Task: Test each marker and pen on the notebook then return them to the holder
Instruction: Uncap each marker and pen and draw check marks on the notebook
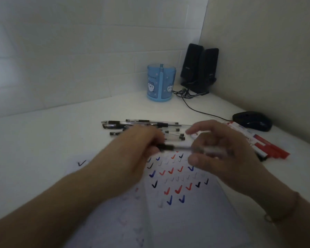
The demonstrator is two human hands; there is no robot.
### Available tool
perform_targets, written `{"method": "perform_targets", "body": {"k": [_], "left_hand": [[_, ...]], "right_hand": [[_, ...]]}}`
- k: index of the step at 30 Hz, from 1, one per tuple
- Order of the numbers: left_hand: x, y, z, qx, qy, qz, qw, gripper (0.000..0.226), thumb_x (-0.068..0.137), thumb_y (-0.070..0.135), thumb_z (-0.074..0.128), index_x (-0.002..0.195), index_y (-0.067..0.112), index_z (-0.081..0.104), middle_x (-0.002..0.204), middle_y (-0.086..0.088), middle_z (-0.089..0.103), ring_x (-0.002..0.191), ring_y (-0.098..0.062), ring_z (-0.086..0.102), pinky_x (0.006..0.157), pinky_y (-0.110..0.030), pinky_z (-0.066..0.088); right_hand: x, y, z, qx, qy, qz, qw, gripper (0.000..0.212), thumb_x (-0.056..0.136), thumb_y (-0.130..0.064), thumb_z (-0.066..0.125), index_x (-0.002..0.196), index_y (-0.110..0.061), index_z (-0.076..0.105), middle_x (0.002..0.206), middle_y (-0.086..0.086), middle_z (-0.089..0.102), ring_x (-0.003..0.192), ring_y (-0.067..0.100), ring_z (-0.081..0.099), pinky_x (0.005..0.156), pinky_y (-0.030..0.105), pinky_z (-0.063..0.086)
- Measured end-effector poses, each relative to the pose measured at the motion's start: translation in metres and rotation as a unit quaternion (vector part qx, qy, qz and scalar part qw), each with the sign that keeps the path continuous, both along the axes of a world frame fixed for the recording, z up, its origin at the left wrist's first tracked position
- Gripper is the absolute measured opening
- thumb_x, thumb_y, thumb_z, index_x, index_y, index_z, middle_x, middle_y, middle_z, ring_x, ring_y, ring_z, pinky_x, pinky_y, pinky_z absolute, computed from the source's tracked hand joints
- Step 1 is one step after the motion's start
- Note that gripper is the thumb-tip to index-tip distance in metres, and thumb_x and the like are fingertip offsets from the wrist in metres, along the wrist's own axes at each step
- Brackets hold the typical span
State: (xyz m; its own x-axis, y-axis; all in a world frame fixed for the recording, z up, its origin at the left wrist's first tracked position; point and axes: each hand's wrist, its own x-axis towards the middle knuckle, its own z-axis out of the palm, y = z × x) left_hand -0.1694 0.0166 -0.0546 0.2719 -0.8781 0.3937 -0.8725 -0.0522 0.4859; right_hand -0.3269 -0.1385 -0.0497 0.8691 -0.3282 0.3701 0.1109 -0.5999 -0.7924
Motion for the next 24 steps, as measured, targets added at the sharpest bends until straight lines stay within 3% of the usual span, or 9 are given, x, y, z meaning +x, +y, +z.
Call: {"method": "perform_targets", "body": {"k": [2,5,10,15,19,22,24], "left_hand": [[-0.008,0.001,-0.006,0.028,-0.007,-0.071,0.997,0.018,0.096,0.031,0.033,0.106,0.039,0.045,0.098,0.024,0.048,0.092,0.003,0.048,0.076,-0.009,0.036],[-0.007,0.000,-0.012,0.033,-0.045,-0.106,0.993,0.024,0.099,0.042,0.030,0.115,0.033,0.044,0.095,0.029,0.040,0.093,0.008,0.041,0.080,-0.007,0.032],[-0.008,0.000,-0.009,0.038,-0.091,-0.119,0.988,0.021,0.100,0.040,0.029,0.101,0.029,0.046,0.070,0.013,0.050,0.060,-0.008,0.044,0.056,-0.030,0.041],[-0.001,0.000,-0.008,0.036,-0.105,-0.110,0.988,0.029,0.098,0.050,0.029,0.108,0.035,0.051,0.050,0.017,0.036,0.043,-0.006,0.038,0.045,-0.014,0.028],[0.001,0.002,-0.007,0.008,-0.025,-0.080,0.996,0.033,0.086,0.071,0.027,0.104,0.047,0.039,0.060,0.009,0.055,0.054,-0.006,0.052,0.050,-0.018,0.037],[0.005,0.005,-0.007,-0.020,0.056,-0.089,0.994,0.015,0.091,0.046,0.027,0.103,0.049,0.036,0.075,0.006,0.052,0.067,-0.015,0.050,0.062,-0.036,0.043],[0.006,0.006,-0.008,-0.003,0.061,-0.087,0.994,0.020,0.093,0.034,0.027,0.106,0.048,0.033,0.083,0.009,0.050,0.075,-0.015,0.049,0.068,-0.037,0.044]], "right_hand": [[0.004,0.005,-0.004,0.008,-0.055,0.018,0.998,0.014,0.074,-0.029,0.070,0.080,-0.023,0.059,0.062,-0.008,0.064,0.051,0.007,0.059,0.051,0.016,0.050],[0.008,0.007,-0.009,0.040,-0.087,0.000,0.995,0.012,0.080,-0.029,0.063,0.074,-0.020,0.057,0.057,-0.008,0.062,0.044,0.007,0.054,0.046,0.020,0.048],[0.008,0.014,-0.011,0.089,-0.071,0.065,0.991,0.019,0.083,-0.021,0.060,0.071,-0.011,0.049,0.058,-0.003,0.066,0.042,0.011,0.057,0.042,0.016,0.043],[0.006,0.012,-0.006,0.067,-0.072,0.087,0.991,0.018,0.083,-0.023,0.062,0.070,-0.027,0.051,0.061,-0.007,0.065,0.046,0.013,0.058,0.045,0.017,0.045],[0.003,0.005,0.001,0.095,-0.054,0.039,0.993,0.011,0.086,-0.026,0.052,0.081,-0.017,0.057,0.062,0.003,0.067,0.048,0.014,0.060,0.043,0.019,0.044],[-0.006,-0.009,0.014,0.196,-0.052,0.020,0.979,0.030,0.094,-0.030,0.044,0.088,-0.012,0.067,0.070,0.008,0.071,0.057,0.025,0.064,0.044,0.024,0.046],[-0.010,-0.013,0.020,0.208,-0.051,-0.015,0.977,0.022,0.085,-0.034,0.057,0.078,-0.017,0.069,0.068,0.009,0.068,0.055,0.025,0.061,0.043,0.025,0.046]]}}
